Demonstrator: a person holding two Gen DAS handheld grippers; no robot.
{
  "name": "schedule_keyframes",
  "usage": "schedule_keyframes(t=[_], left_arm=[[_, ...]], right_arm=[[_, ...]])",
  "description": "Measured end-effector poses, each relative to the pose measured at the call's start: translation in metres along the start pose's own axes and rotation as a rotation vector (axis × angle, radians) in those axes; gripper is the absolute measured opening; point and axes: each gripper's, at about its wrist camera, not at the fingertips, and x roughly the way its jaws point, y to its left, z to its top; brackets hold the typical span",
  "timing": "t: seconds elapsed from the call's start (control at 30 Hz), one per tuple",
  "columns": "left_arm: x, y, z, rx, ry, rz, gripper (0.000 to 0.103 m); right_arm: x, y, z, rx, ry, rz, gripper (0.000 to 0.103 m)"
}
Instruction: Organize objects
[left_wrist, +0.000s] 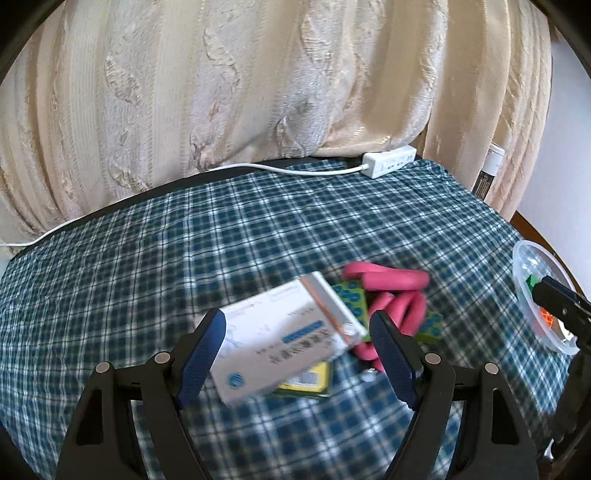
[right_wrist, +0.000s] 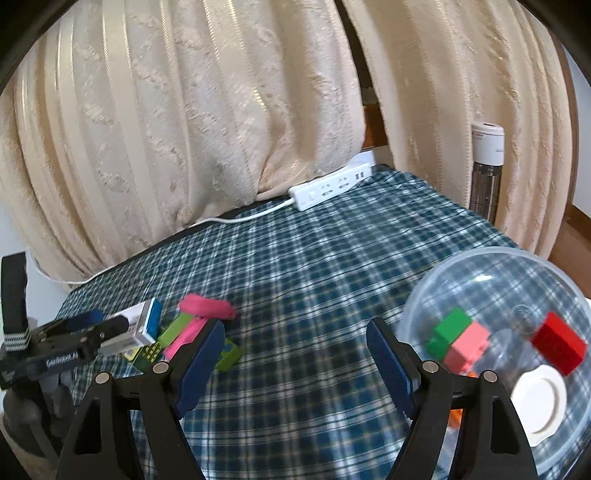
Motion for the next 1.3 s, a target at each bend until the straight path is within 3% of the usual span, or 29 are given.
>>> schedule_keyframes(t=[0.47,0.77,1.1,1.3], left_arm=[[0.026,0.026,0.015,0.045,0.037,-0.116,0.081],[0.033,0.023,0.008,0.073,0.071,-0.155,0.081],[0.020,0.008,-0.007,0.109,0.070,-0.158,0.081],[0.015,0.000,-0.013,0.136,0.055,-0.117,0.081]], right_arm=[[0.012,0.021,-0.007,-0.019,0.038,0.017,0.082],[0.017,0.023,-0.010,-0.009,0.056,0.023,0.082],[0.020,0.024,-0.013,-0.006,0.066,0.030,0.082],[0.024,0.027,-0.016,-0.015,0.079,0.034,0.082]])
